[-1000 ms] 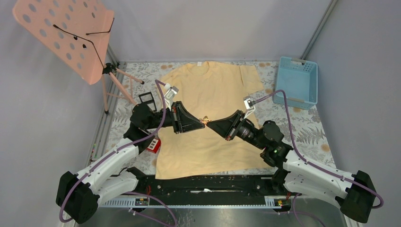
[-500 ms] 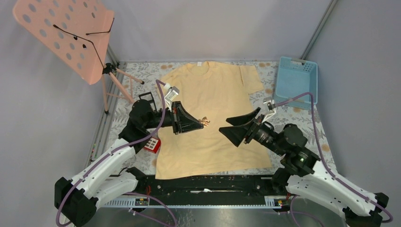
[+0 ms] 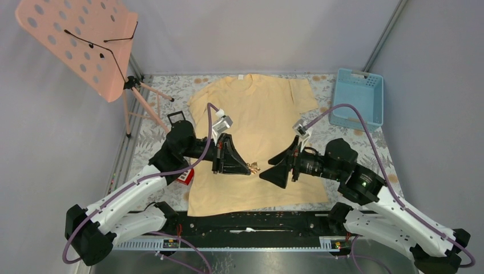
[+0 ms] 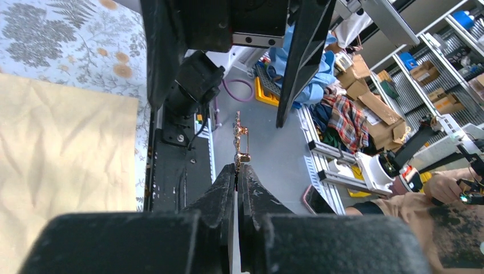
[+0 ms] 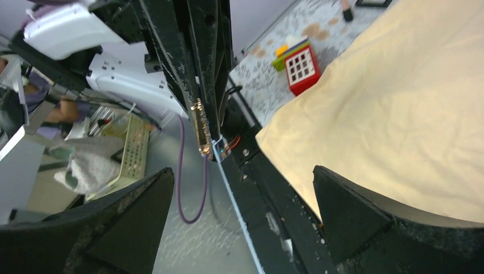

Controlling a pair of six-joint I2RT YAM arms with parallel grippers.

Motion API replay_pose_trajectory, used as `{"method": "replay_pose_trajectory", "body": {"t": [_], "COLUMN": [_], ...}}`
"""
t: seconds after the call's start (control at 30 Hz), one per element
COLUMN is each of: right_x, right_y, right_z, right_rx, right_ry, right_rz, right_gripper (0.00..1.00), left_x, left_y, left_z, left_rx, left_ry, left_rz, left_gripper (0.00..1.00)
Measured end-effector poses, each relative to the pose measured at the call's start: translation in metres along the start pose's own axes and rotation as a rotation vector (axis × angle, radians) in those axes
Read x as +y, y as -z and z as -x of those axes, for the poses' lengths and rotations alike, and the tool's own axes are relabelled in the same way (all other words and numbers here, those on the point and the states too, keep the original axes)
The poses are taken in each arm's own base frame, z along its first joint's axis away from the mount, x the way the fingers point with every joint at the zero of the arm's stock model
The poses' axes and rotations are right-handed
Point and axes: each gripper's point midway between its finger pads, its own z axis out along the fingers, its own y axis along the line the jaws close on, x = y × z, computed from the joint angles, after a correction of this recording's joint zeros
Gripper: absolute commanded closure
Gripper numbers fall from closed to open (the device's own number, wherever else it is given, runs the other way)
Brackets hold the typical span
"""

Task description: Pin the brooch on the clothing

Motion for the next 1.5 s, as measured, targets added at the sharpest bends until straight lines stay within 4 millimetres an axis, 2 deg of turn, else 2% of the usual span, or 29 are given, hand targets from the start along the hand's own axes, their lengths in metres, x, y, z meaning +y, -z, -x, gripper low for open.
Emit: {"method": "replay_pose_trajectory", "body": {"t": [0.17,0.37,0.47,0.6,0.77,0.87,1.5], "right_x": [0.005,0.017,0.020,0.019,0.017,0.020,0.026], "right_y": [-0.013,-0.016,-0.016,-0.020,-0.026,-0.027,-0.028], "right_z": [-0.014,-0.004,-0.002,-0.004,-0.009,-0.007,-0.010], "right_rx": [0.086,0.056,0.049,0.064,0.093,0.086,0.114], "right_ry": [-0.058,-0.073,-0.082,-0.094,-0.113,-0.115,-0.123], "right_rz": [0.053,0.107,0.118,0.124,0.127,0.138,0.180], "right_gripper": [0.11,0.22,0.34,0.43,0.50,0.60,0.63], "left_x": [-0.002,-0.002,-0.003,-0.002,-0.001,-0.001,0.000], "left_y": [-0.002,-0.002,-0.003,-0.004,-0.004,-0.004,-0.005], "left_z": [-0.007,-0.010,-0.012,-0.015,-0.017,-0.019,-0.020], "left_rx": [0.030,0.044,0.053,0.061,0.068,0.075,0.082], "left_ry": [0.010,0.008,0.013,0.021,0.016,0.024,0.020], "left_rz": [-0.015,-0.014,-0.017,-0.015,-0.016,-0.011,-0.005], "left_gripper": [1.00,1.00,1.00,1.00,1.00,1.00,1.00]}}
